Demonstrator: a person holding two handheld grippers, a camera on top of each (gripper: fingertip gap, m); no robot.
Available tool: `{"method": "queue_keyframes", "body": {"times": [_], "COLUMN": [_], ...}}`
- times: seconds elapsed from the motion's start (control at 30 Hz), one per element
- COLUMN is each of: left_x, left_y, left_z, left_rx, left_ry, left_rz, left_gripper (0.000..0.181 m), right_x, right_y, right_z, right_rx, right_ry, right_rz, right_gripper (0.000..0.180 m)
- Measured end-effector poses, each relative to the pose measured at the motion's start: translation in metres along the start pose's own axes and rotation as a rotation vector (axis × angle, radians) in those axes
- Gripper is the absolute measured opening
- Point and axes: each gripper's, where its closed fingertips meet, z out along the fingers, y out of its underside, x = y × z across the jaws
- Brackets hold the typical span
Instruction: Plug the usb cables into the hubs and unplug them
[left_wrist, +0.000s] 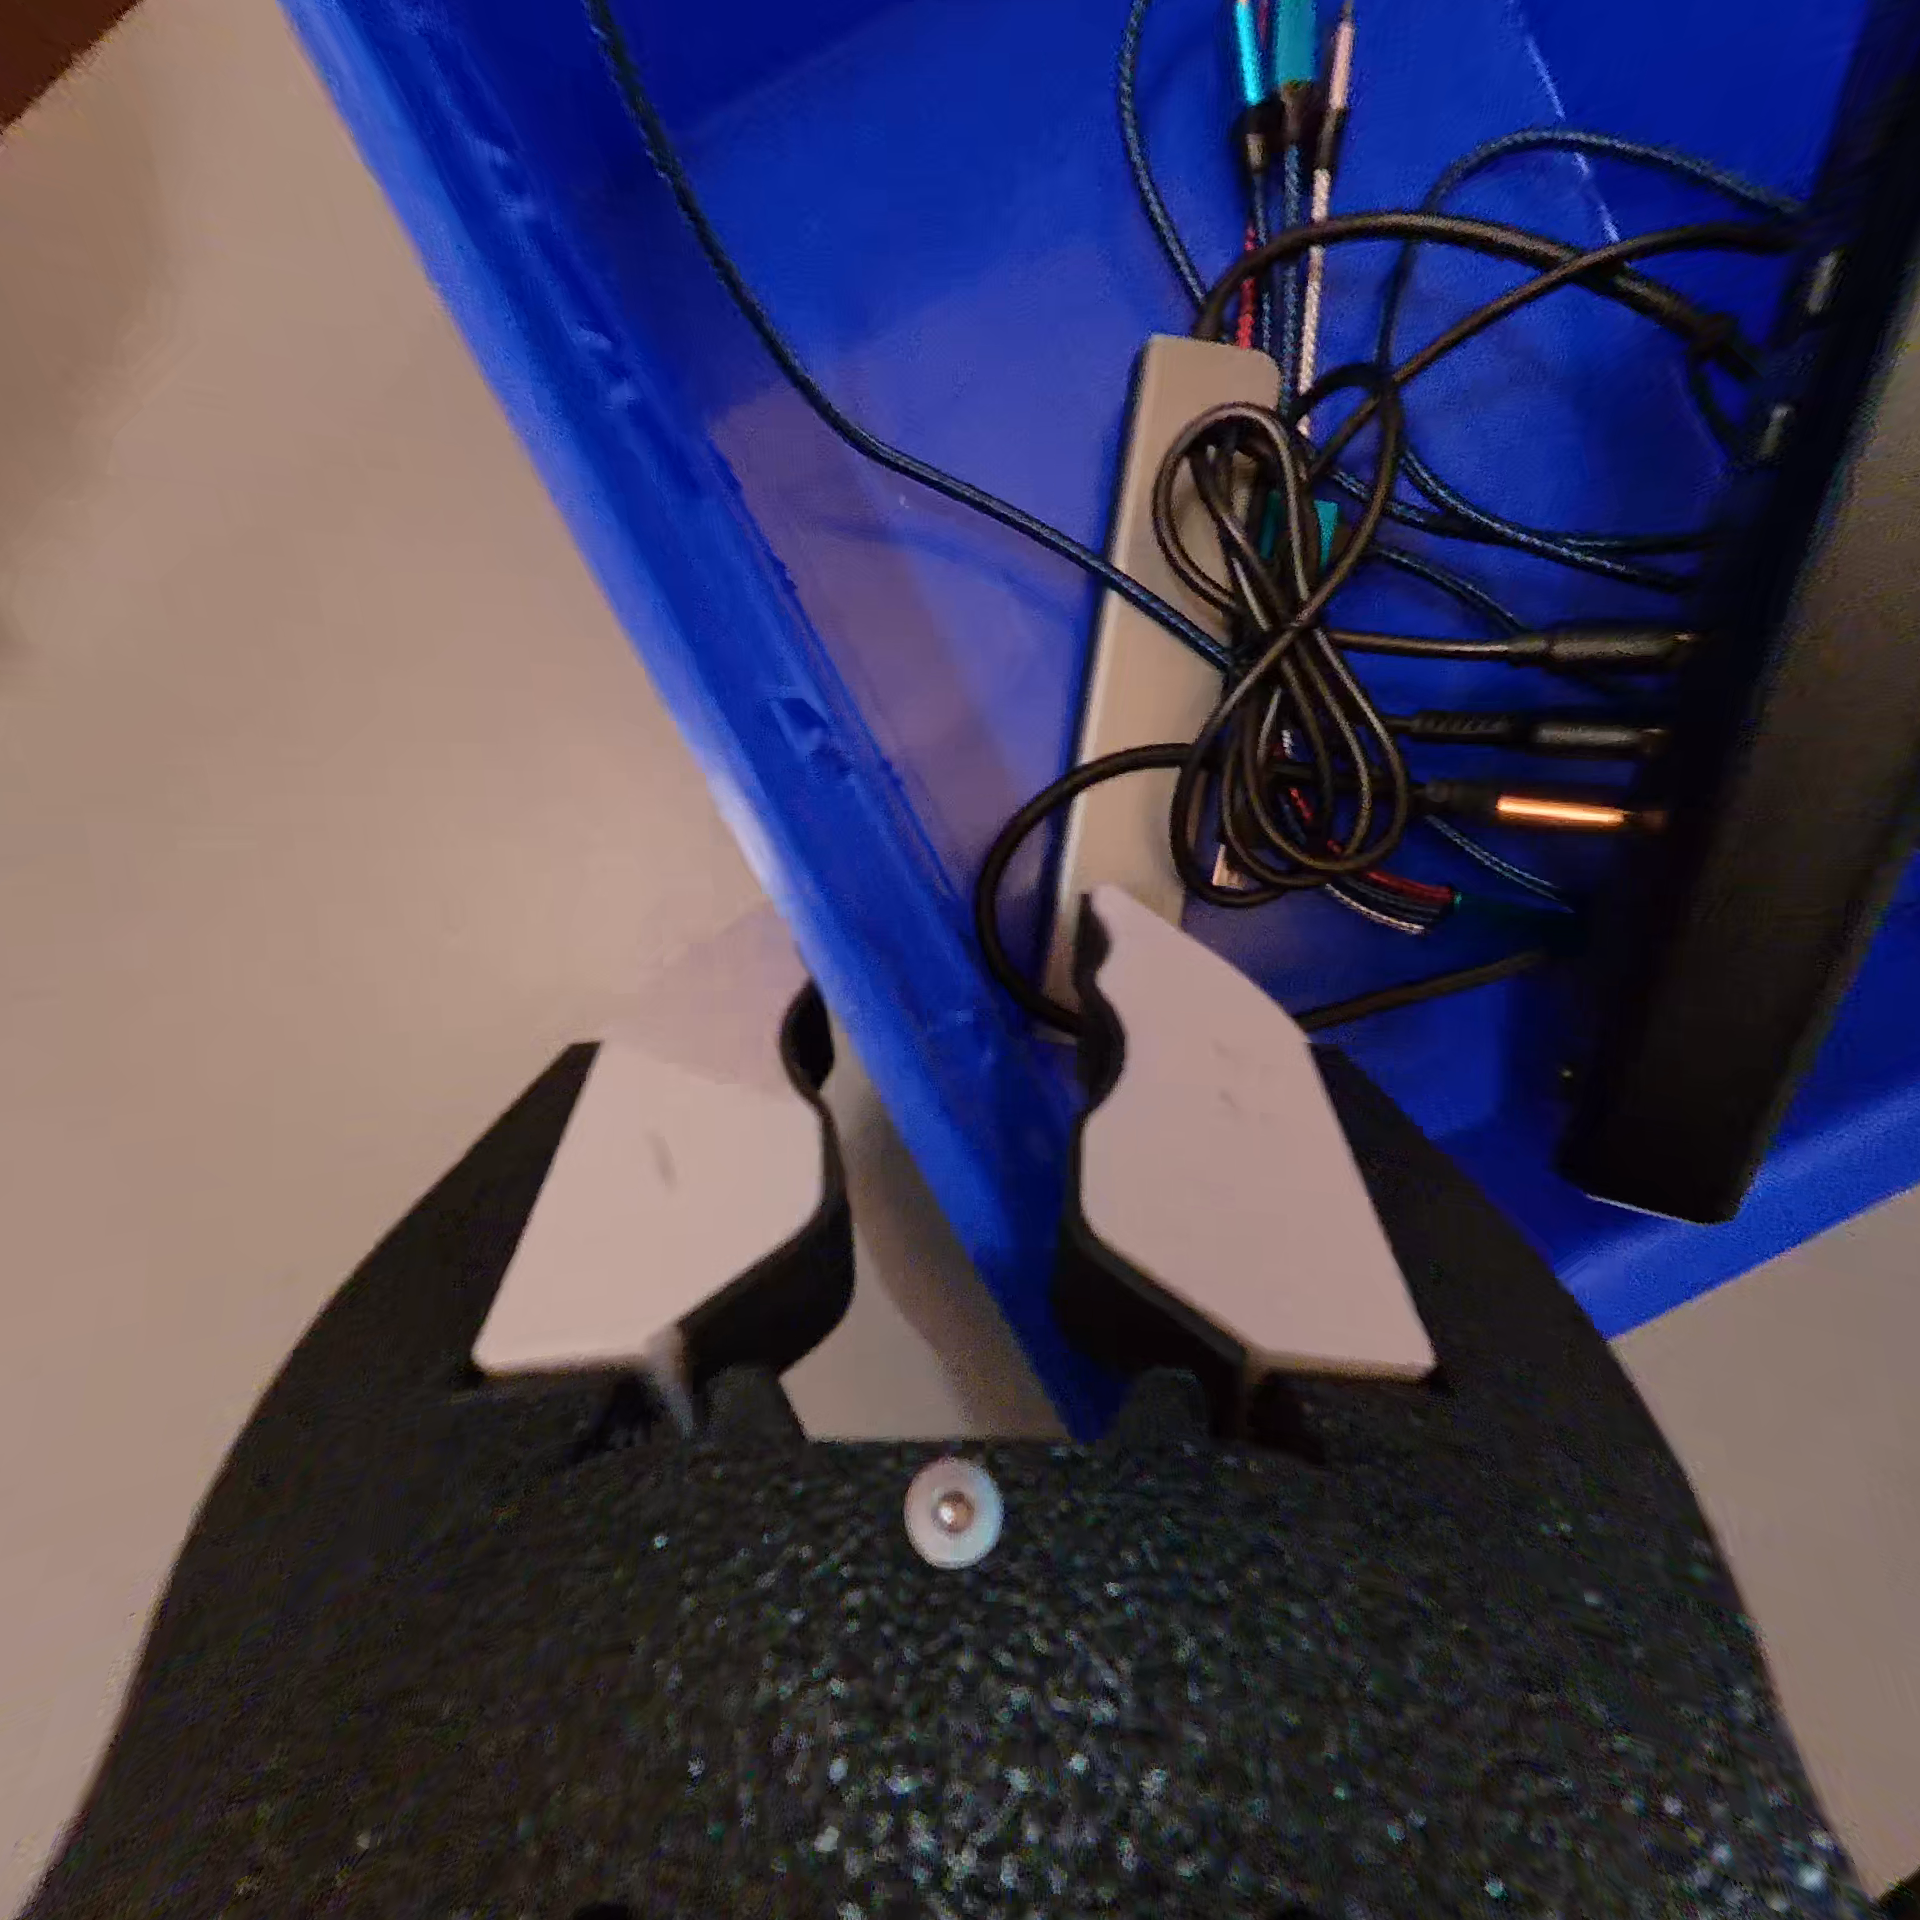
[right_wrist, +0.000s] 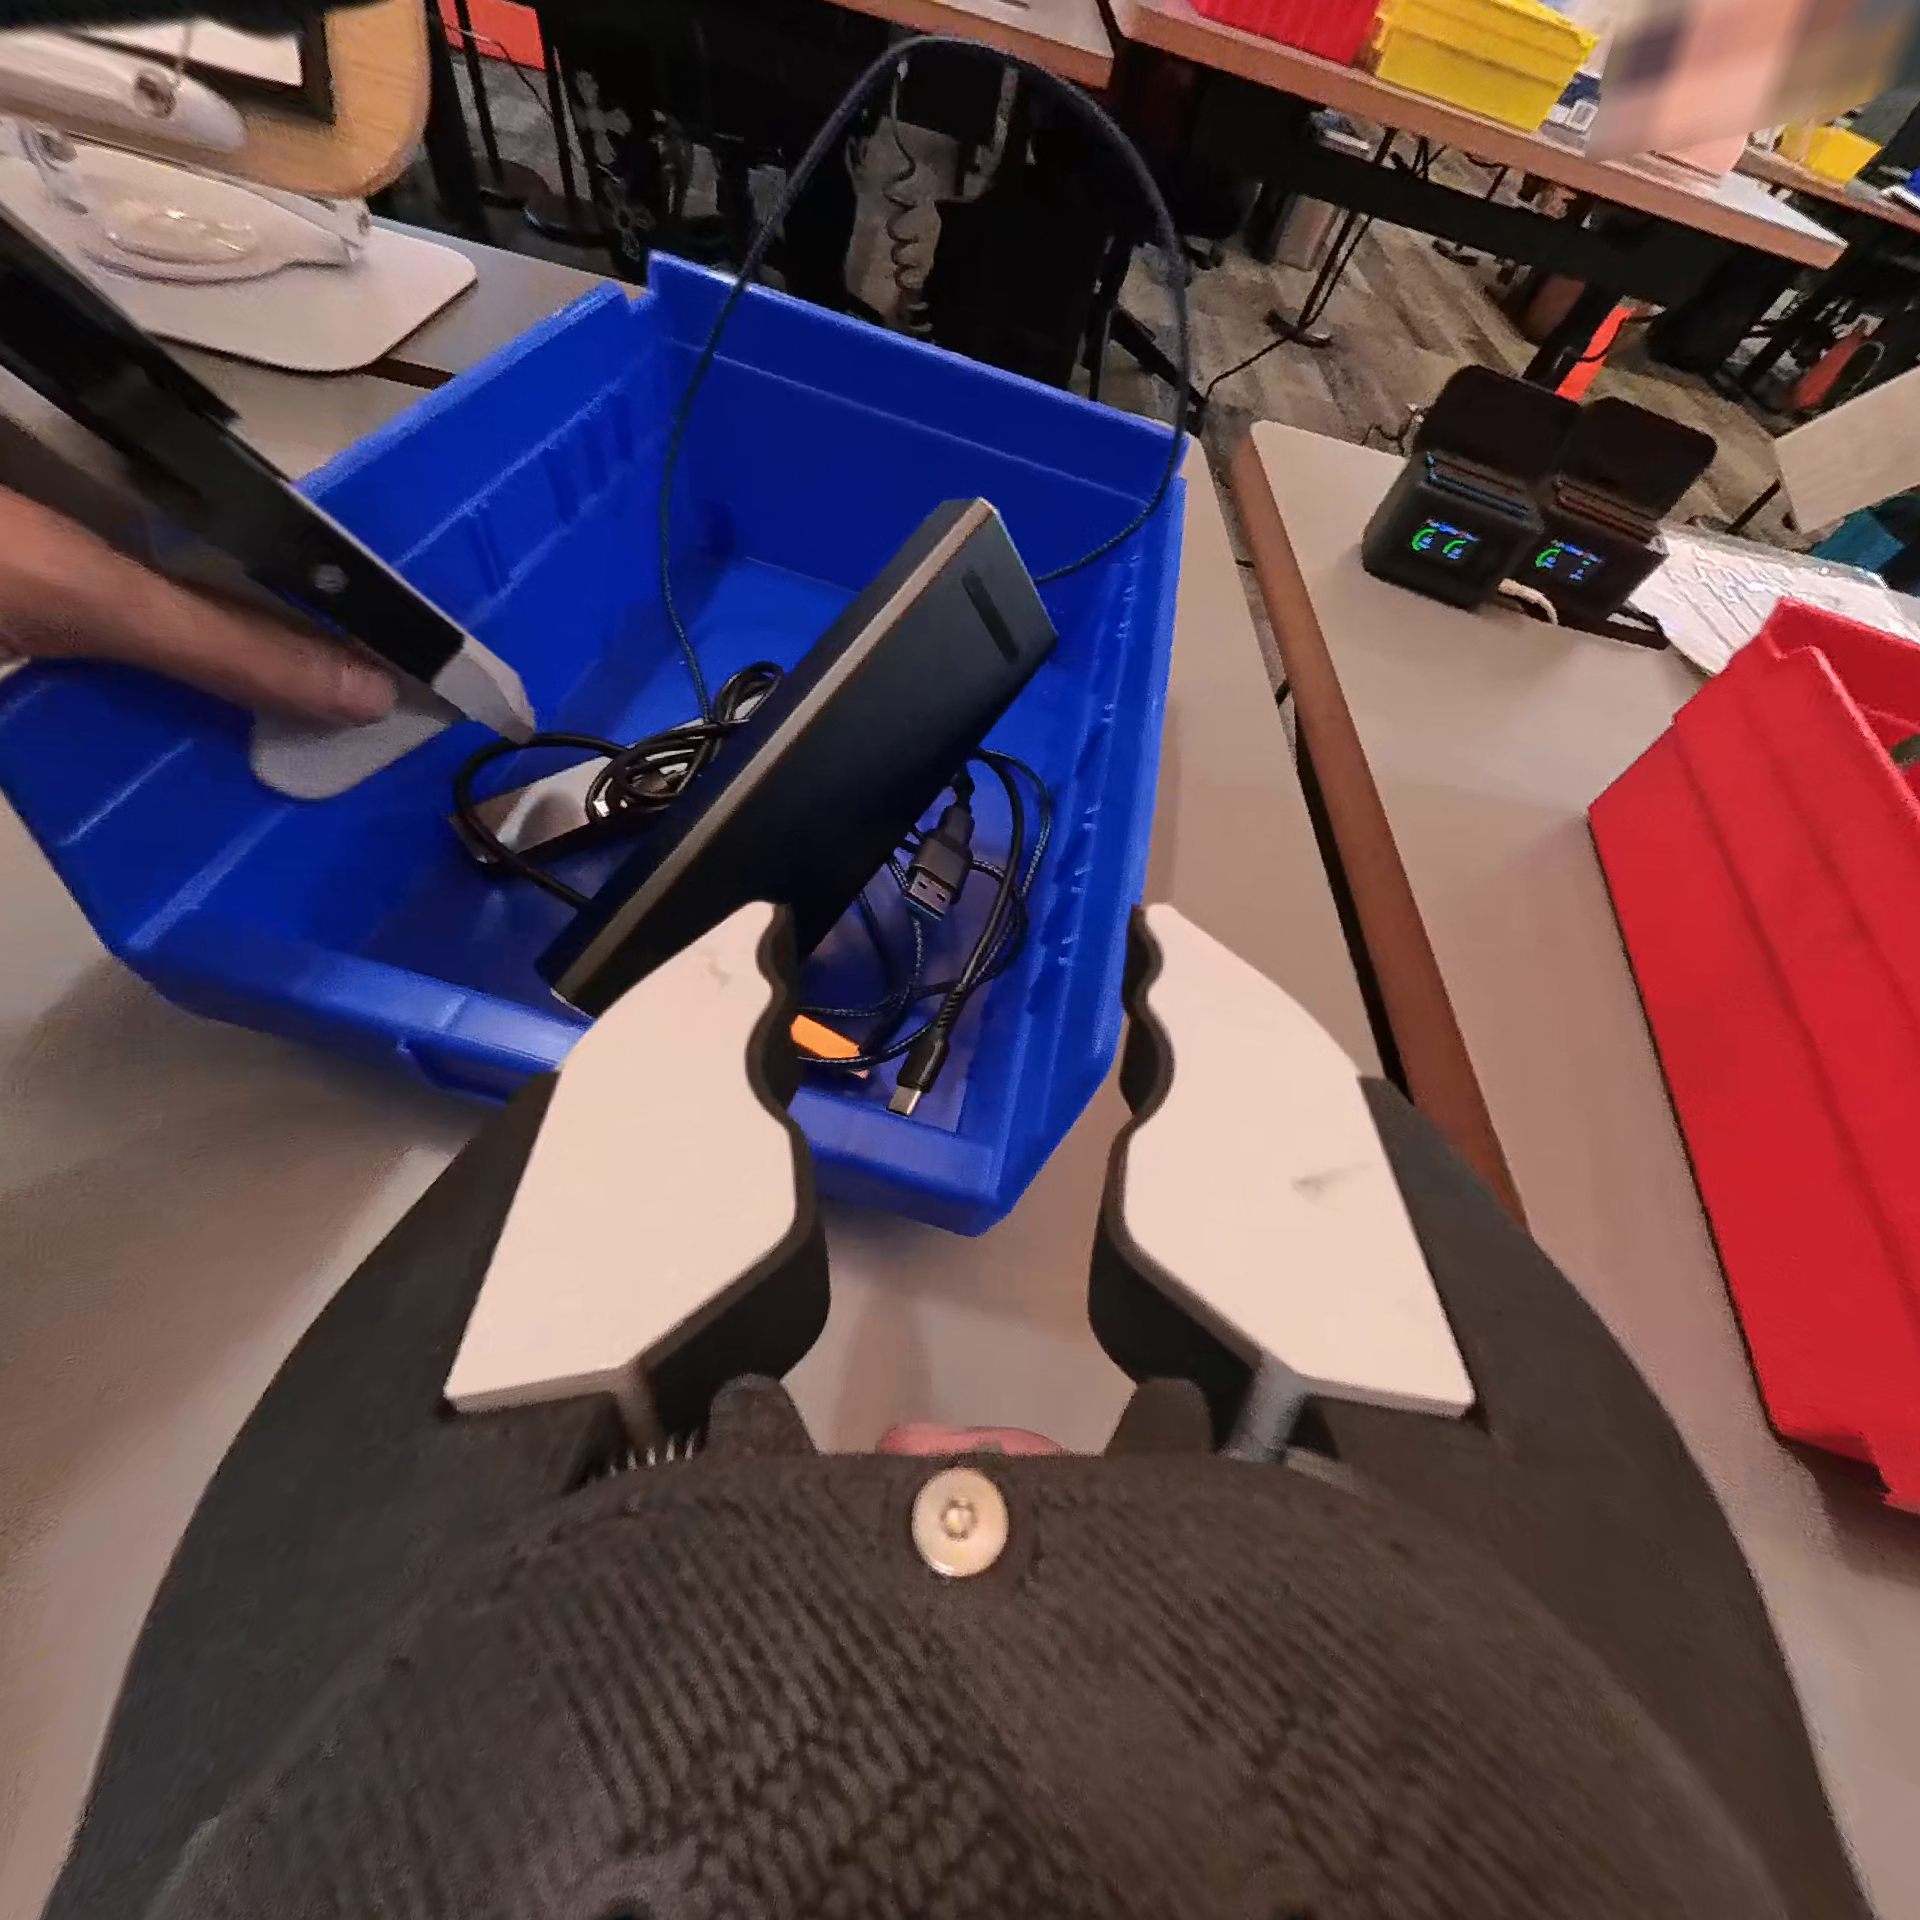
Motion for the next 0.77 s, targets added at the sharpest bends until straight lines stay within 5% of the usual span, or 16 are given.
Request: {"method": "queue_keyframes", "body": {"times": [0.03,0.37,0.77], "left_x": [0.000,-0.049,-0.113], "left_y": [0.000,0.053,0.274], "left_z": [0.001,-0.029,-0.149], "left_rx": [0.012,0.033,0.022], "left_ry": [-0.004,0.004,0.029], "left_rz": [0.007,0.008,0.061], "left_gripper": [0.032,0.023,0.023], "right_x": [-0.003,-0.006,-0.090], "right_y": [0.000,-0.014,-0.054], "right_z": [0.001,-0.013,-0.035], "right_rx": [-0.006,0.043,0.169], "right_ry": [-0.012,-0.038,-0.278], "right_rz": [-0.010,-0.027,-0.073], "right_gripper": [0.063,0.082,0.092]}}
